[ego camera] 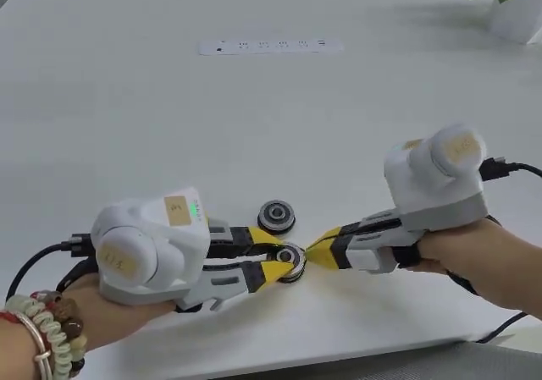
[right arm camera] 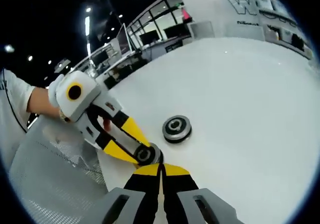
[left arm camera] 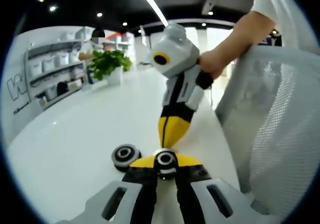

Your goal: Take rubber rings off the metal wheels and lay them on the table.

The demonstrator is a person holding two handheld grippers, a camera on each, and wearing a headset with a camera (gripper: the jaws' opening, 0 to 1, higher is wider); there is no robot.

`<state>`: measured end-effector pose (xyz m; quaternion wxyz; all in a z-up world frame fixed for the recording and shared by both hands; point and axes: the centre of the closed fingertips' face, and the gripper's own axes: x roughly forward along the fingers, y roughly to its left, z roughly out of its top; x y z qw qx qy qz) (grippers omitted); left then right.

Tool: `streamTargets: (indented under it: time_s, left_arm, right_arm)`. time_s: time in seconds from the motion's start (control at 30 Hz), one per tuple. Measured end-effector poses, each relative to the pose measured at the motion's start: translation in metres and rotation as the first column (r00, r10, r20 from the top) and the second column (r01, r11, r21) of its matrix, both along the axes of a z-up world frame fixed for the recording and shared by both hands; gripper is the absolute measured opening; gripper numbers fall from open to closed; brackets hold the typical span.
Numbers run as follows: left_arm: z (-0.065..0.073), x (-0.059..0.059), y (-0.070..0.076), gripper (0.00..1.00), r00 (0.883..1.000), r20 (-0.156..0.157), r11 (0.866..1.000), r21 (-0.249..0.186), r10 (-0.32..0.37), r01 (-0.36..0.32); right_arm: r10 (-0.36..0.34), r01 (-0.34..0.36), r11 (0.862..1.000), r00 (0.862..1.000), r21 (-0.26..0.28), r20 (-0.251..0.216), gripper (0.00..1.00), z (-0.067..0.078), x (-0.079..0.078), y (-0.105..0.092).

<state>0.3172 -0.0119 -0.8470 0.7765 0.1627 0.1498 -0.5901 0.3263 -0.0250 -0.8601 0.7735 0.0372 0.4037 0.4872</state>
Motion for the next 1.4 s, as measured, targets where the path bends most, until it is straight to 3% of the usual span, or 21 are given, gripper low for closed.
streamTargets:
  time_s: [0.17,0.37,0.5,1.1,1.4]
  left_arm:
    - [0.000,0.000,0.000,0.14,1.000,0.000,1.000,-0.001,-0.001,0.001]
    - [0.000,0.000,0.000,0.14,1.000,-0.002,1.000,-0.016,-0.003,0.003]
    - [0.000,-0.002,-0.001,0.14,1.000,-0.003,1.000,-0.023,-0.012,0.012]
    - [-0.001,-0.003,-0.001,0.14,1.000,0.003,1.000,-0.022,-0.018,0.018]
    - [0.000,-0.002,-0.001,0.14,1.000,0.005,1.000,-0.022,-0.020,0.020]
  right_arm:
    - [-0.071,0.081,0.993,0.990,0.082,-0.121,0.00,0.001,0.001,-0.002]
    - [-0.085,0.108,0.986,0.981,0.129,-0.177,0.00,0.005,-0.003,0.000]
    - [-0.103,0.153,0.972,0.960,0.179,-0.261,0.00,0.008,-0.007,0.003]
    - [-0.107,0.174,0.965,0.946,0.199,-0.305,0.00,0.016,-0.013,0.008]
    - [-0.102,0.170,0.964,0.946,0.202,-0.309,0.00,0.016,-0.013,0.010]
